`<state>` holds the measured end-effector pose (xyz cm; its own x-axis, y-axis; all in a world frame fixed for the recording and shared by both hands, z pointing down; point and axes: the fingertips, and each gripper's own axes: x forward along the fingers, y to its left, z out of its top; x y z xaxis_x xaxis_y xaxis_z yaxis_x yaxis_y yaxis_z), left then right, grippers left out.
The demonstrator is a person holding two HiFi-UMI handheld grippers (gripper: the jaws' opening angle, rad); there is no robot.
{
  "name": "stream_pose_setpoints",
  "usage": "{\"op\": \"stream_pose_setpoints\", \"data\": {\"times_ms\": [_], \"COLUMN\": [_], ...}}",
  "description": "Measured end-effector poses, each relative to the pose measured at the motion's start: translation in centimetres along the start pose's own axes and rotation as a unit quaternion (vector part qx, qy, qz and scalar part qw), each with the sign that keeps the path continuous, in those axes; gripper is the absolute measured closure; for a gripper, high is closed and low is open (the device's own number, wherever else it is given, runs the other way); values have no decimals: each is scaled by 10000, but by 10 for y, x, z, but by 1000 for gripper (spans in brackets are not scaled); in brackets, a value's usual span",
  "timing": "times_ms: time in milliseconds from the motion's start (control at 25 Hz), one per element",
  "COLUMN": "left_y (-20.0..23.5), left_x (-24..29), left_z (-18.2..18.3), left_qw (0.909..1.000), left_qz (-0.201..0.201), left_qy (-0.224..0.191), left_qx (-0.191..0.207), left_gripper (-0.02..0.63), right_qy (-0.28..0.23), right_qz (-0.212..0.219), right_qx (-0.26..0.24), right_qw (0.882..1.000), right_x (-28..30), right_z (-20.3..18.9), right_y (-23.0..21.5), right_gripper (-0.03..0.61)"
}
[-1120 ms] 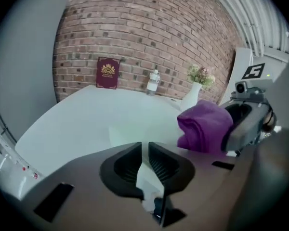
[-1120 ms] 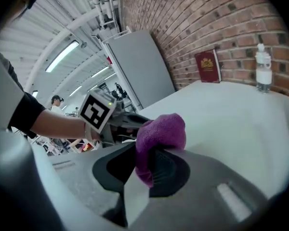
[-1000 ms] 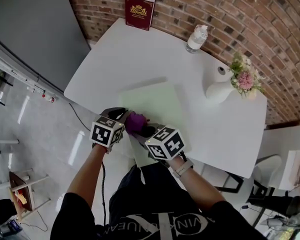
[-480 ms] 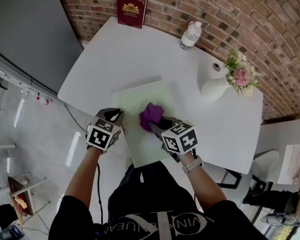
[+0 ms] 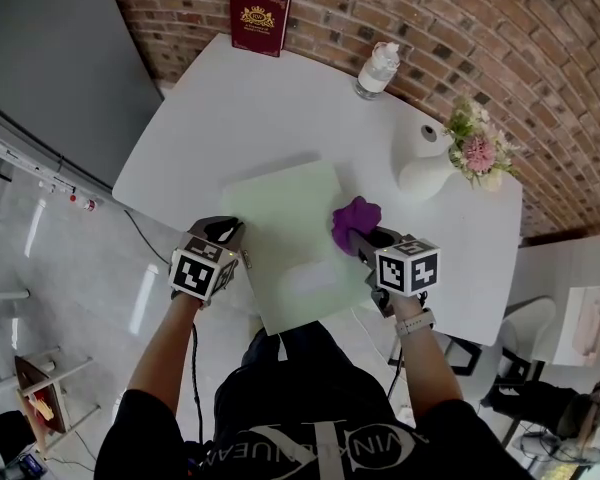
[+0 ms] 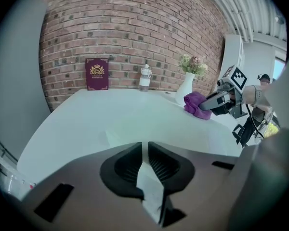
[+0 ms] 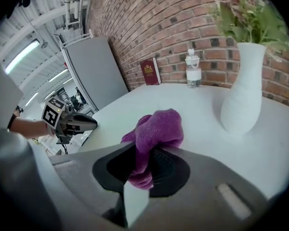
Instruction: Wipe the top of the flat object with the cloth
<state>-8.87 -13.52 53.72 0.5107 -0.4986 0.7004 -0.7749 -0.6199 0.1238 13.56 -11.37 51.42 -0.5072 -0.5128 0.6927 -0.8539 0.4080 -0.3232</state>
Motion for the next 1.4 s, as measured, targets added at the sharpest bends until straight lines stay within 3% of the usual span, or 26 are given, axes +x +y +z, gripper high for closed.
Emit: {"op": "stream_pose_setpoints", "data": {"times_ms": [160,280,360,440,560,680,760,880,1080,1400], "left_y": [-1,-1,-2,-2,-1,-1,0,0,0,1], "left_x": [-1,0,0,0,-1,-2,-2,-1,-2,-2], "left_z": [0,0,0,0,0,0,1,2,0,0], "left_qw": [10000,10000,10000,9999,9999,9998,9997,9996,9996,9996], "left_qz": [3,10,2,2,7,11,14,16,29,50], "left_qy": [-32,-58,-66,-82,-117,-169,-197,-214,-231,-251], "left_qx": [-19,-45,-67,-80,-100,-129,-151,-173,-175,-113], "left_gripper": [572,572,574,572,572,572,572,574,572,574], "right_qy": [-69,-108,-301,-492,-510,-249,49,615,1141,749], "right_qz": [-322,-828,-833,-418,707,1855,2292,2584,2423,1579], "right_qx": [71,-291,-569,-656,-418,9,74,-336,-1062,-601], "right_qw": [9994,9961,9944,9958,9953,9823,9733,9635,9576,9828], "right_x": [-10,-24,-35,-39,-31,-11,5,27,47,28], "right_z": [0,3,14,23,22,3,-14,-42,-69,-53], "right_y": [-21,-38,-27,5,76,148,186,227,233,156], "right_gripper": [518,518,518,518,518,518,518,518,518,518]}}
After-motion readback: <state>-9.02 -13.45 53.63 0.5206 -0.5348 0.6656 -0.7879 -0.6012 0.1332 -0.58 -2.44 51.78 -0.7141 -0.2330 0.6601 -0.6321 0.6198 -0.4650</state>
